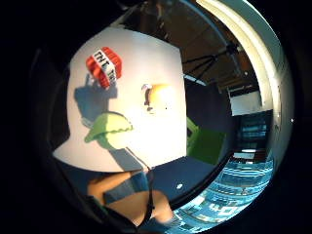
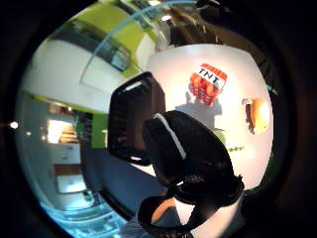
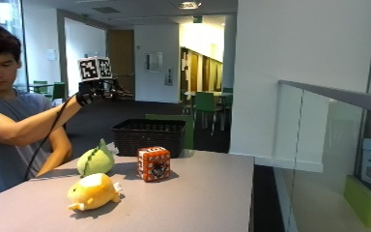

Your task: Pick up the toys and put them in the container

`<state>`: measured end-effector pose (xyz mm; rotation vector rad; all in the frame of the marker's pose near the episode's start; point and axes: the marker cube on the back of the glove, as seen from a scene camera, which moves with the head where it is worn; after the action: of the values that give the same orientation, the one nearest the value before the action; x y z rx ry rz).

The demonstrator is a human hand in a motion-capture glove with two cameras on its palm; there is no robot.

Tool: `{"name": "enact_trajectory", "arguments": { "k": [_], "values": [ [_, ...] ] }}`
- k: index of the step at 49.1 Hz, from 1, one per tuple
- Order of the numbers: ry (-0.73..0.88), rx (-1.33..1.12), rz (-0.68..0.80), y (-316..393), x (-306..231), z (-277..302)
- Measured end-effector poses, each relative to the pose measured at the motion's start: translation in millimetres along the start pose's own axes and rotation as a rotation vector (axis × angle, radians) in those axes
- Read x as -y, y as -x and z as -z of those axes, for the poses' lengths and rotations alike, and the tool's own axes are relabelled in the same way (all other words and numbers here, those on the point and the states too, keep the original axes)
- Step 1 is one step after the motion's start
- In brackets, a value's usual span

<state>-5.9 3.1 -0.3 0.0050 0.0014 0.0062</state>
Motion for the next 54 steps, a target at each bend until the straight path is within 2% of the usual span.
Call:
{"name": "enact_trajectory", "arguments": {
  "k": [13, 31, 38, 54],
  "values": [
    [-0.006, -0.003, -0.013, 13.1, -9.8, 1.9],
    [0.023, 0.028, -0.019, -23.9, -13.9, 2.9],
    [0.016, 0.049, -0.037, -25.6, -41.7, -19.2],
    [0.09, 0.088, -0.05, -37.1, -67.2, -96.7]
  ]
}}
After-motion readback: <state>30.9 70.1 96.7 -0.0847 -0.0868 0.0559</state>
